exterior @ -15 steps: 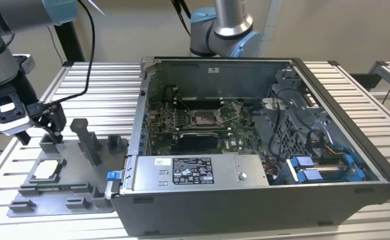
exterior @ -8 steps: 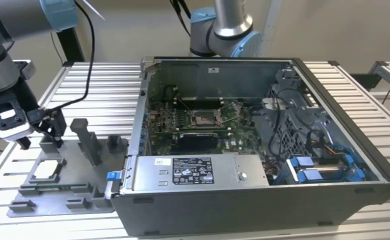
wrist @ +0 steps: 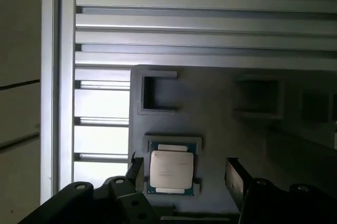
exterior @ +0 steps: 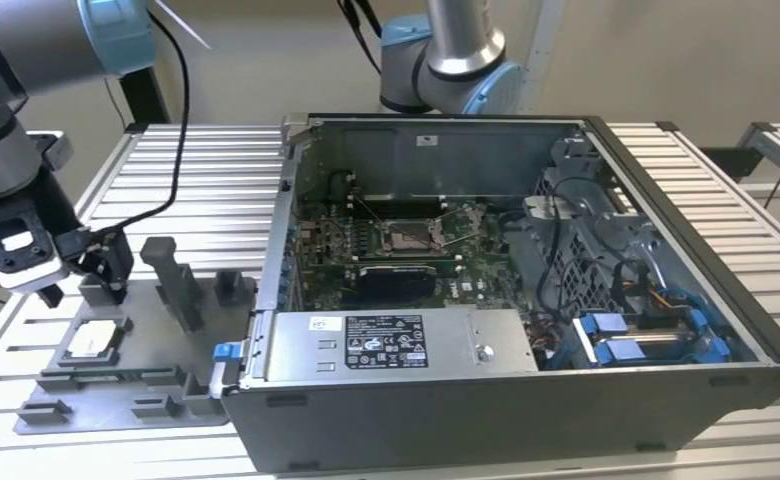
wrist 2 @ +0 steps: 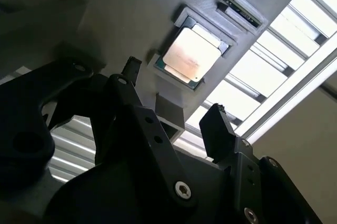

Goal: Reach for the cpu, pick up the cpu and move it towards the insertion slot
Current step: 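Pick up the cpu and move it towards the insertion slot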

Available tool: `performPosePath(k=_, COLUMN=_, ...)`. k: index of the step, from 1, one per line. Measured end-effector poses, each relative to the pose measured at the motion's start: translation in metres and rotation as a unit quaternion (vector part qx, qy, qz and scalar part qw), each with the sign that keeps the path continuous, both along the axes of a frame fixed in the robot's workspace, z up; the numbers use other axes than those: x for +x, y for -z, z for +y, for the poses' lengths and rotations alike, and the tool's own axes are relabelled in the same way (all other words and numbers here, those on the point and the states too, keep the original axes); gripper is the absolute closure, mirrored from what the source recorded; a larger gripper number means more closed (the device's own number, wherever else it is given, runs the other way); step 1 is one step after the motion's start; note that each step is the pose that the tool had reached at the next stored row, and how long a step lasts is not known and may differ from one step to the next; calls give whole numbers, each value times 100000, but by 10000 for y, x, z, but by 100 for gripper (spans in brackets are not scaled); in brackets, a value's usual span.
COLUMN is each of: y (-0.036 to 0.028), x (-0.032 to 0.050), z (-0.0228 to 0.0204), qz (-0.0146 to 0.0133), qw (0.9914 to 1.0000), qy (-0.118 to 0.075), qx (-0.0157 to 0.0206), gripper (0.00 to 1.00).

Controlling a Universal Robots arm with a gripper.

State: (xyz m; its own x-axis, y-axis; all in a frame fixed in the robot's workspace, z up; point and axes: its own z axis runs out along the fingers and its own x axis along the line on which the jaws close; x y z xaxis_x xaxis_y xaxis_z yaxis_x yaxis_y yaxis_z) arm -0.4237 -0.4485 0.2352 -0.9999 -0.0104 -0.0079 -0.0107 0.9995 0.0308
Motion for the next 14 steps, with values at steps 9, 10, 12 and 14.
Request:
performPosePath(k=9, y=114, x=-11, z=-95, qz=122, qw=100000, qy=58, qx=-1, gripper=0)
performPosePath(k=10, y=129, x=-13, z=-101, qz=132, qw=100000, qy=69, qx=-8, gripper=0)
performPosePath(k=12, y=161, x=-16, z=-110, qz=140, qw=100000, qy=80, qx=-13, gripper=0)
performPosePath(k=14, y=193, x=-19, z=-118, qz=132, qw=100000, qy=85, qx=-17, gripper=0)
